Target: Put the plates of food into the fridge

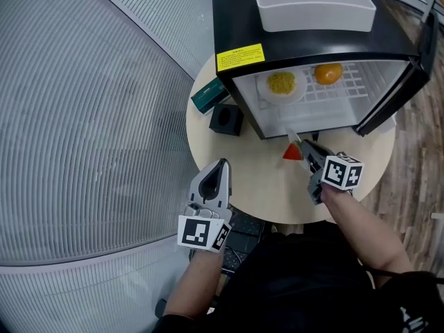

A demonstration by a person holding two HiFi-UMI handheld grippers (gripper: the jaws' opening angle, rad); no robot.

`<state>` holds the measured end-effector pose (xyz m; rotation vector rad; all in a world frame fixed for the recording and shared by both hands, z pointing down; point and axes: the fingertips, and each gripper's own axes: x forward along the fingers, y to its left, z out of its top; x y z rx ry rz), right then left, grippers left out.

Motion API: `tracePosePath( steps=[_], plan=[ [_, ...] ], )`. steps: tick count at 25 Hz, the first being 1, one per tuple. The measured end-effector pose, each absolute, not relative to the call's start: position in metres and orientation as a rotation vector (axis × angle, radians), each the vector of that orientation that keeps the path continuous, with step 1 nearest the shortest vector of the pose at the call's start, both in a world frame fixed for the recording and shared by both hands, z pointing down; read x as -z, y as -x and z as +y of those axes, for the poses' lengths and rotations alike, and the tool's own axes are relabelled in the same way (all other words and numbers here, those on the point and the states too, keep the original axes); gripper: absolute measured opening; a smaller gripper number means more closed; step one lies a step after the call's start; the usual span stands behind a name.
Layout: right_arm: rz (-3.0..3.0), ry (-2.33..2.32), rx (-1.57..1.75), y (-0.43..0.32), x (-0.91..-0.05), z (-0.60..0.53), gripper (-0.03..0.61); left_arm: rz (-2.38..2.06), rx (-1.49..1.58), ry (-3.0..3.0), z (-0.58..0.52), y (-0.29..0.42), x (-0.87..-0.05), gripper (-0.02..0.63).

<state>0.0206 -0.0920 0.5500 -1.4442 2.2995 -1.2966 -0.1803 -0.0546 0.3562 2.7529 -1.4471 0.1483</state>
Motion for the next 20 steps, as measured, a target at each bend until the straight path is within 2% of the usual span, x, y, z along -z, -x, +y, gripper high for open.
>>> tracePosePath(
  steps=[7, 20],
  plan=[
    [2.259, 1.383, 1.246, -0.024, -0.524, -0.126, 0.015, -1.506, -0.167, -2.726, -0.06, 0.189, -0.352, 0.006],
    [2.097, 1.42, 1.228, -0.089, -0.529, -0.182, 0.015, -1.55, -0.23, -2.698, -0.092, 0.169, -0.352, 0.006]
  ],
)
